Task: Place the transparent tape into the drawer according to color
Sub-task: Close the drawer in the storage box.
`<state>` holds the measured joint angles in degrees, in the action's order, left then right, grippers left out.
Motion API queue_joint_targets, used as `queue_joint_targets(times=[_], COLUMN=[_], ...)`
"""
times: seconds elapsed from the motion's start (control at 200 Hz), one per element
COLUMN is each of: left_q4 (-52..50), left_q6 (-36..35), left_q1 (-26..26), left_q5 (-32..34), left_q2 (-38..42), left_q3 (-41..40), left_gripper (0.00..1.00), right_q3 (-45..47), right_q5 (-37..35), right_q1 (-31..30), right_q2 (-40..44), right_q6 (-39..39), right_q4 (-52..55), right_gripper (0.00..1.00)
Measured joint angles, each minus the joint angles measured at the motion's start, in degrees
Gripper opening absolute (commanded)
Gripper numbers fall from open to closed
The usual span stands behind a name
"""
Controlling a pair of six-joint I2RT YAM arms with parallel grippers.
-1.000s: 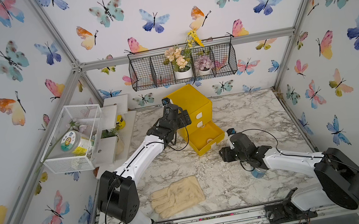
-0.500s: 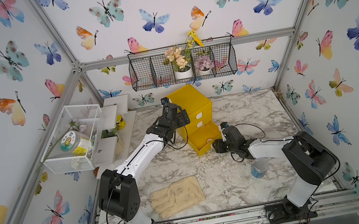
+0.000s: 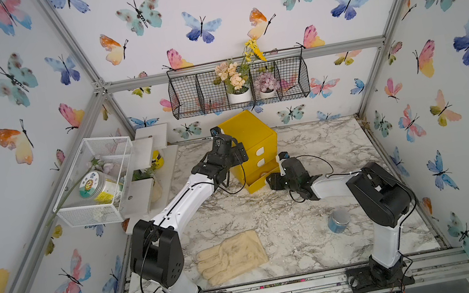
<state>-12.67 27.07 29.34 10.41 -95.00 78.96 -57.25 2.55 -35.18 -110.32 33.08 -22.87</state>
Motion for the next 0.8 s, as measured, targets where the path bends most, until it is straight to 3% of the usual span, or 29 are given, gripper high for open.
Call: queue_joint_targets(times=[0.801], left_q4=[1.3], left_q6=[1.0], left_q1=[0.0], left_q5=[-0.9], left_q2=[0.0], left_q3=[-0.8], left_gripper=[0.90], right_q3=[-2.5], right_q5=[3.5], right_q1=[0.0], right_q2=[-8.1], right_q6=[9.6], right_q4=[-11.7], right_gripper=[0.54])
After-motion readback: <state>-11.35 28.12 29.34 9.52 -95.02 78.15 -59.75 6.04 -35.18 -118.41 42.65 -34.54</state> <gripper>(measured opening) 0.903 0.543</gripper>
